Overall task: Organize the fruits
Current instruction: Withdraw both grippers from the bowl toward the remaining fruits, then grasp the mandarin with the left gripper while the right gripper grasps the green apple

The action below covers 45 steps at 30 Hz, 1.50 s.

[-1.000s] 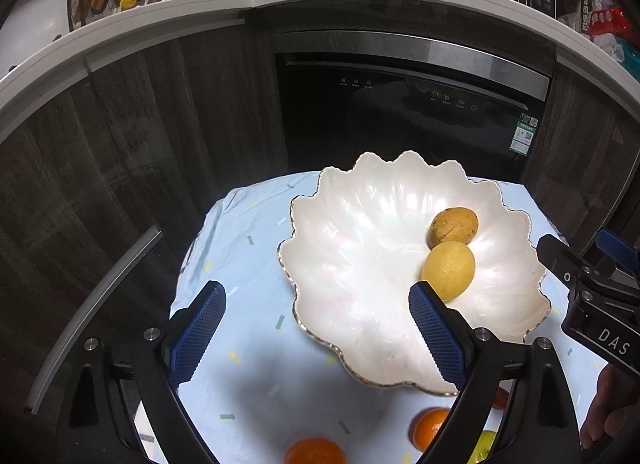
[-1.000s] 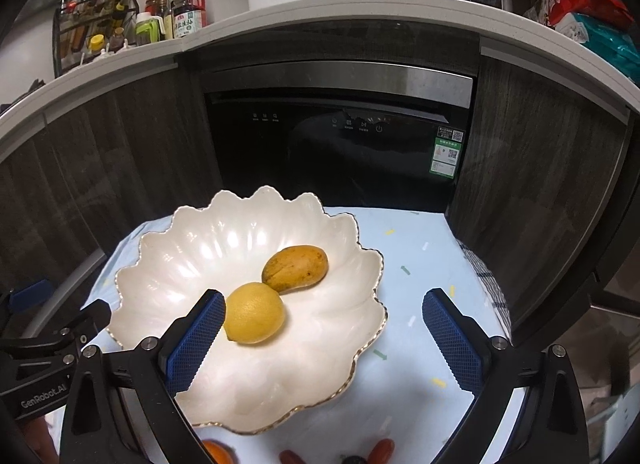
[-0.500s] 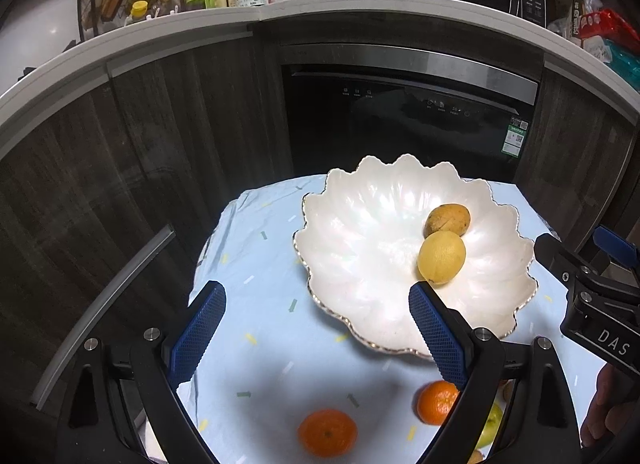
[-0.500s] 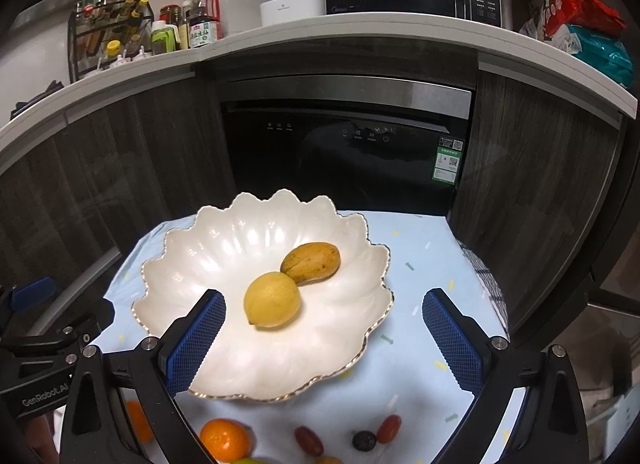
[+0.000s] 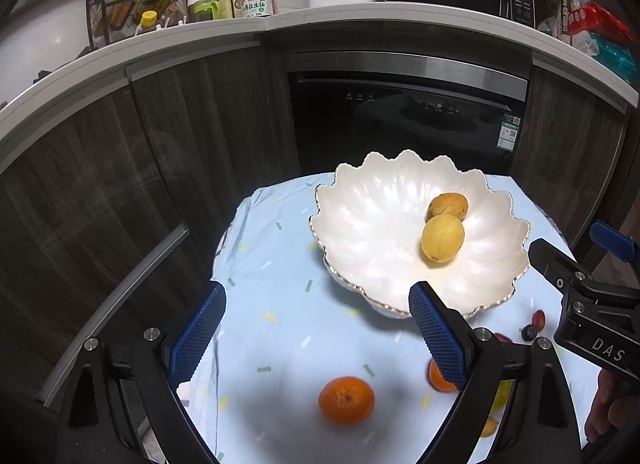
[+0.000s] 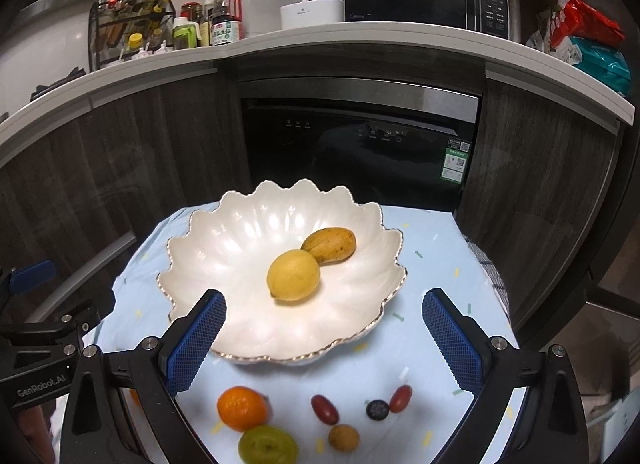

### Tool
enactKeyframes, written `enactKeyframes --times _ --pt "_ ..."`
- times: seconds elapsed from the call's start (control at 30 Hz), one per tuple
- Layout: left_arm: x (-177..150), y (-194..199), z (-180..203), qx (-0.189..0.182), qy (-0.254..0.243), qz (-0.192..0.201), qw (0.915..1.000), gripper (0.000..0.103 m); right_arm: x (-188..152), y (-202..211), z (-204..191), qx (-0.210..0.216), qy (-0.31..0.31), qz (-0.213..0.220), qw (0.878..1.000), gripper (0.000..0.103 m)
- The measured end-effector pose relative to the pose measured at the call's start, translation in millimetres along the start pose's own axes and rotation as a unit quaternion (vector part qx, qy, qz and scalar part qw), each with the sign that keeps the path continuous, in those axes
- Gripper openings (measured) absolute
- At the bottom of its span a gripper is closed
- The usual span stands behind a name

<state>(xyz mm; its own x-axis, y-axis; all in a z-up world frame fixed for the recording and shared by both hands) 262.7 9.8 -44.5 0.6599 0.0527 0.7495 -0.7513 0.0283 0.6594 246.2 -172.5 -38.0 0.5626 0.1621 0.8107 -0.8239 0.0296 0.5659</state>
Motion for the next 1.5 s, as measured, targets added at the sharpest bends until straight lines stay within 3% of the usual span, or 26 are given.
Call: enactKeyframes --times 0.6,1.5 --pt "-46 9 -11 -0.008 -0.013 -0.014 0.9998 0.094 -44 10 -25 0.028 0.017 -0.027 0.999 0.097" --pt "-94 -26 -12 -0.020 -0.026 -0.075 0.9966 0.093 -88 -11 -47 0.072 0.037 -0.083 0.993 0.086"
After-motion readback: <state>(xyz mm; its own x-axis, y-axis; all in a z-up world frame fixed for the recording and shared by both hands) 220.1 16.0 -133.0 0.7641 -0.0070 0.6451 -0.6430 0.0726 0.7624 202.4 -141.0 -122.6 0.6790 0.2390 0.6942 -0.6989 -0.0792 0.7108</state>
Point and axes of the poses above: each gripper's, at about its wrist camera, not at the fingertips, and y roughly against the way its jaws point, z to its right, x to its top, the point moved 5 cm from there along -y, roughly the way its jaws point, and after that the axes turned 11 degrees about y, right-handed, at the moved point
